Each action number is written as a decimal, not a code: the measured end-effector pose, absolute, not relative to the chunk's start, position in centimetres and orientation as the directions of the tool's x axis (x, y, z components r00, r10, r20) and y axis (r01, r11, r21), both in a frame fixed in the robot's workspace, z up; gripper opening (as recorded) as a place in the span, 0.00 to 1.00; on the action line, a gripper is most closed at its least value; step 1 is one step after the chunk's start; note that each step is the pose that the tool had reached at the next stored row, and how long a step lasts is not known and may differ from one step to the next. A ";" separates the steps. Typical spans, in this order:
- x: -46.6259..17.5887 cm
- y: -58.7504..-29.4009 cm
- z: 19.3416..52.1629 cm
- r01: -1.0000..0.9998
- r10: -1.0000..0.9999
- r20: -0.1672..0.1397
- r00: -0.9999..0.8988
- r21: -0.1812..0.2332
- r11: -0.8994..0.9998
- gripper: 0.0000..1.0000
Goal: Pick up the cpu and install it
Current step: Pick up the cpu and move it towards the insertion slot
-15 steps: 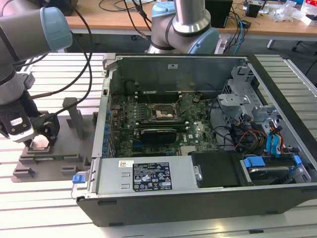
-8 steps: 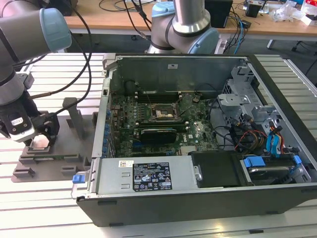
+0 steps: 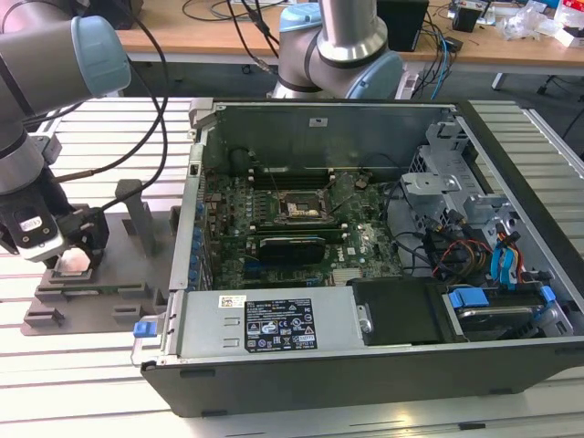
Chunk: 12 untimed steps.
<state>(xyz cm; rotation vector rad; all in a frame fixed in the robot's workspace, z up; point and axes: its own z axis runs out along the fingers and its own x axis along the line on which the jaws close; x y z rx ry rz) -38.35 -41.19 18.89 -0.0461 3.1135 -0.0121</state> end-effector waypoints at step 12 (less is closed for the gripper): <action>-38.4 -41.2 18.9 -0.030 -0.030 -0.028 -0.999 -0.008 1.000 0.55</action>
